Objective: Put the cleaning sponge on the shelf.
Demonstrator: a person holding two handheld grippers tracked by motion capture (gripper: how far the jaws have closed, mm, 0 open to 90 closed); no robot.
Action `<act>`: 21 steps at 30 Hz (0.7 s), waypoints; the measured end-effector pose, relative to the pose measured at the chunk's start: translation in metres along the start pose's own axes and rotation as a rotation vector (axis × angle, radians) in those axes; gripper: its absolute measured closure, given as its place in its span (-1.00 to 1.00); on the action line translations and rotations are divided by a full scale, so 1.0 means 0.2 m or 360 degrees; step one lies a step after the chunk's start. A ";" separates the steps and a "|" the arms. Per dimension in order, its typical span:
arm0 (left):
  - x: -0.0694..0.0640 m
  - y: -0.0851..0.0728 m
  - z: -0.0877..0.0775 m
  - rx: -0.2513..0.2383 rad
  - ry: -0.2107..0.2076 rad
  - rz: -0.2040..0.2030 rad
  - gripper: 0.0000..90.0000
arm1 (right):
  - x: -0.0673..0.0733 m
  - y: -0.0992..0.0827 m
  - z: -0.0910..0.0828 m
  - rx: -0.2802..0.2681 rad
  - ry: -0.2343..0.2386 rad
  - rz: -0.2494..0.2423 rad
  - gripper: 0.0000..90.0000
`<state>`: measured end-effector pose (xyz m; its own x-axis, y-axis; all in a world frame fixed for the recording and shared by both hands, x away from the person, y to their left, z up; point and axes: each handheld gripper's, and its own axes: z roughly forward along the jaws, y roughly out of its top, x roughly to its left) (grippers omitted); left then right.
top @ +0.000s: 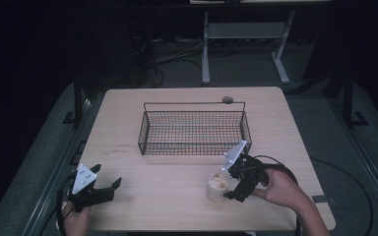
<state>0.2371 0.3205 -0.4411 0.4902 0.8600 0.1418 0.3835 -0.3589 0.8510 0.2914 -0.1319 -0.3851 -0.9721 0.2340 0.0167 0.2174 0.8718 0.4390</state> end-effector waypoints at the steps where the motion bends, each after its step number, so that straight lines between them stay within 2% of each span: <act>1: 0.00 0.00 0.00 0.0000 0.0000 0.0001 -0.70 | 0.00 0.01 0.00 0.0003 0.0001 -0.0003 -0.68; 21: 0.00 0.00 0.00 -0.0001 0.0000 0.0000 -0.70 | -0.01 0.09 0.05 0.0035 0.0051 -0.0039 -0.68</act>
<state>0.2370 0.3205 -0.4409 0.4902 0.8600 0.1417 0.3830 -0.3586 0.8513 0.2972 -0.1125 -0.3868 -0.9794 0.1988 0.0351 0.1950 0.8863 0.4200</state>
